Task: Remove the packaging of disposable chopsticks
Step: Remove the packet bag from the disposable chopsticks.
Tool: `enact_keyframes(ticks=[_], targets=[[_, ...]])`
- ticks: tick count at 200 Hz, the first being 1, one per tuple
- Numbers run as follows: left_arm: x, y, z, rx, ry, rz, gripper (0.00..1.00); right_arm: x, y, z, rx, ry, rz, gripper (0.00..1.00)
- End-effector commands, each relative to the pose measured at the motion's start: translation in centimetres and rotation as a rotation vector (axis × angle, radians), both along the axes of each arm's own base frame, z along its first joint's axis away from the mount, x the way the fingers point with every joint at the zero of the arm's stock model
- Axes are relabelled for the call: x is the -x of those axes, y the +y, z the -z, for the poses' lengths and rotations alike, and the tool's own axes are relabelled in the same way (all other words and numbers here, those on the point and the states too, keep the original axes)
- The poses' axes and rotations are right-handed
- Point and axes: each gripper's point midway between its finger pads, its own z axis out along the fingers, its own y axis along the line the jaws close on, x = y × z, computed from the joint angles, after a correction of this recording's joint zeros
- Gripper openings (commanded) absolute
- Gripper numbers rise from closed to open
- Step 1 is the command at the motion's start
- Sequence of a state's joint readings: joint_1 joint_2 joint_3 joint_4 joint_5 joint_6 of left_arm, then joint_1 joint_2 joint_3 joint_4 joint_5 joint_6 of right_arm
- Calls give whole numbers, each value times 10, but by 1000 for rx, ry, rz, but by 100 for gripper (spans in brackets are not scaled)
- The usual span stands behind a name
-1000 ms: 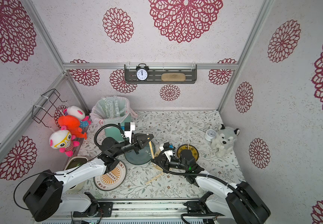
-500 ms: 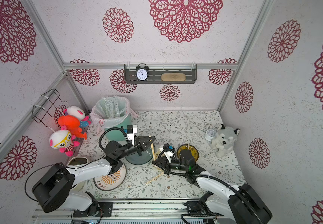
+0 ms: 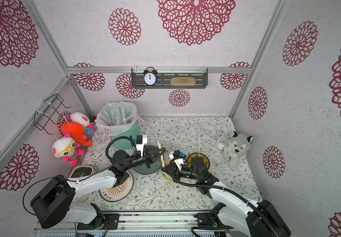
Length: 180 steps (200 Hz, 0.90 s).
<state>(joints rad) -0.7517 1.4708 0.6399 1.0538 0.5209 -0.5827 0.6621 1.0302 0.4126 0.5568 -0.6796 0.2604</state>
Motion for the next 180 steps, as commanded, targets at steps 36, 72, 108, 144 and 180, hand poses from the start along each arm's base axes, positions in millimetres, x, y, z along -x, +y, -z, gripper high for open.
enact_keyframes(ticks=[36,72,108,144,180], targets=[[21,8,136,-319,235,0,4,8,-9,-162,-314,-445,-1,0],[18,7,129,-241,244,68,6,7,-5,-150,-295,-406,-17,0],[13,20,69,-160,137,104,46,5,-6,-122,-271,-340,-2,0],[13,18,20,-143,20,92,79,7,-6,-108,-266,-311,2,0],[24,14,-15,-66,-49,146,81,8,-6,-104,-266,-301,-1,0]])
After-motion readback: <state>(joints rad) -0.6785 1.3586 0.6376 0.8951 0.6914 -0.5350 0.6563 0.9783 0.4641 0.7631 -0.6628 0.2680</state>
